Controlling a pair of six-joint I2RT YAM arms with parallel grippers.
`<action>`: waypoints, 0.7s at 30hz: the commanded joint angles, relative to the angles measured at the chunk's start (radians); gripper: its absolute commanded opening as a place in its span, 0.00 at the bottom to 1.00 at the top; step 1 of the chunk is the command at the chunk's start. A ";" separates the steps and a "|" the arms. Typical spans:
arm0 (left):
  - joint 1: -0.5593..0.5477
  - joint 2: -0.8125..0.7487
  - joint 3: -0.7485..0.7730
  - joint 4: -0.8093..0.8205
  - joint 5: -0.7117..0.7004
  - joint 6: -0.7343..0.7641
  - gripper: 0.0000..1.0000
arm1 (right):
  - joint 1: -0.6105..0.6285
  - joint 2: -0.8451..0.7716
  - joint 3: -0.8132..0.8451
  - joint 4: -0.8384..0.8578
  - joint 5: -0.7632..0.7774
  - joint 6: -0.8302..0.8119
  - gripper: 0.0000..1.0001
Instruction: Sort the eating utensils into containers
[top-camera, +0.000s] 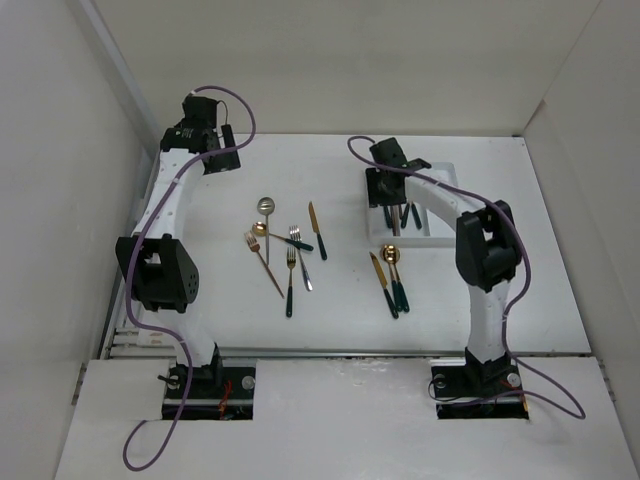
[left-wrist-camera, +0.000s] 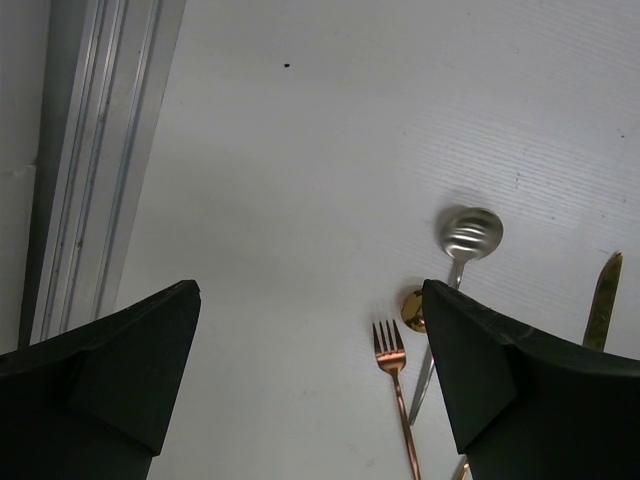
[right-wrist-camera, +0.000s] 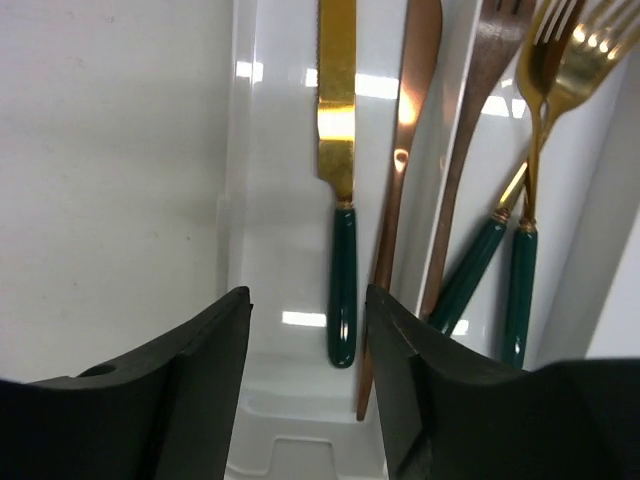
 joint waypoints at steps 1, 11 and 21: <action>0.000 -0.021 0.002 0.009 0.015 0.008 0.91 | 0.015 -0.139 -0.001 -0.014 0.032 0.031 0.56; -0.018 -0.021 0.011 0.018 0.028 0.008 0.91 | 0.061 -0.619 -0.663 -0.091 -0.095 0.330 0.30; -0.049 -0.014 0.013 0.018 0.065 -0.003 0.91 | 0.190 -0.670 -0.861 0.015 -0.129 0.506 0.31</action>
